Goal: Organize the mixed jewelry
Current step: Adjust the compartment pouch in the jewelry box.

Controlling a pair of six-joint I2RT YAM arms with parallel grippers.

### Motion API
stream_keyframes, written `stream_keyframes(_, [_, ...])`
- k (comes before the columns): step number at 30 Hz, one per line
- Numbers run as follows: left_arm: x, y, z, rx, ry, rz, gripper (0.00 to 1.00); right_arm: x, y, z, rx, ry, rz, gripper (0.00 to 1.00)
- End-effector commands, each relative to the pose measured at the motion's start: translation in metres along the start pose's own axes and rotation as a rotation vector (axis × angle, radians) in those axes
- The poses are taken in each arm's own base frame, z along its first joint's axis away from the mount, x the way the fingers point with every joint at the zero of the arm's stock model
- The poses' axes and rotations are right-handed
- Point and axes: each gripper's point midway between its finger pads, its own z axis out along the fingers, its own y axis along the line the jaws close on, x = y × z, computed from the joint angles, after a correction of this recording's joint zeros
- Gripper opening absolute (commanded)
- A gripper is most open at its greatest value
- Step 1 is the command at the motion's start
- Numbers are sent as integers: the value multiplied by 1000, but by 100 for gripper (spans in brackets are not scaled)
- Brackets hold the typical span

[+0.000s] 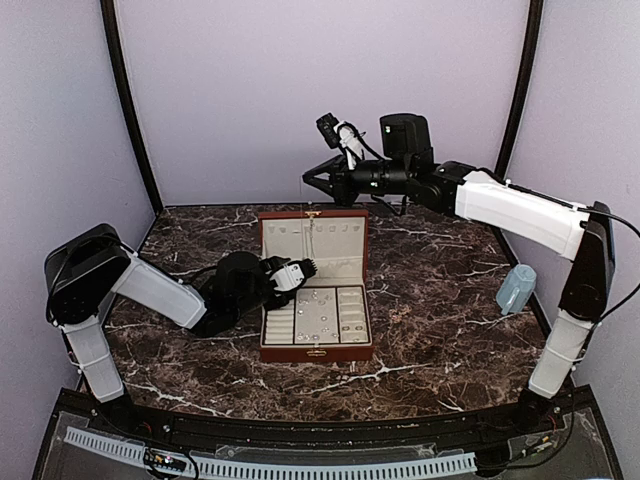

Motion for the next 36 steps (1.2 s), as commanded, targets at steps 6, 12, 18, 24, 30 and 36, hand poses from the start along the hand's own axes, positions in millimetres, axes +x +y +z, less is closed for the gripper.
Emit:
stream_keyframes(6, [2, 1, 10, -20, 10, -25, 52, -33, 14, -21, -9, -96, -31, 0])
stream_keyframes(12, [11, -7, 9, 0, 37, -31, 46, -34, 14, -21, -7, -98, -34, 0])
stream_keyframes(18, [17, -11, 12, 8, 58, -31, 39, -34, 14, -20, -8, -99, -34, 0])
stream_keyframes(24, [15, -10, 13, 4, 58, -38, 27, -33, 13, -21, 2, -98, -31, 0])
stream_keyframes(30, [-25, 11, 2, 44, -32, -148, 34, -37, 11, -36, 50, -108, -14, 0])
stream_keyframes(36, [-76, 40, -26, 113, -143, -289, 45, -43, 12, -48, 72, -122, -24, 0])
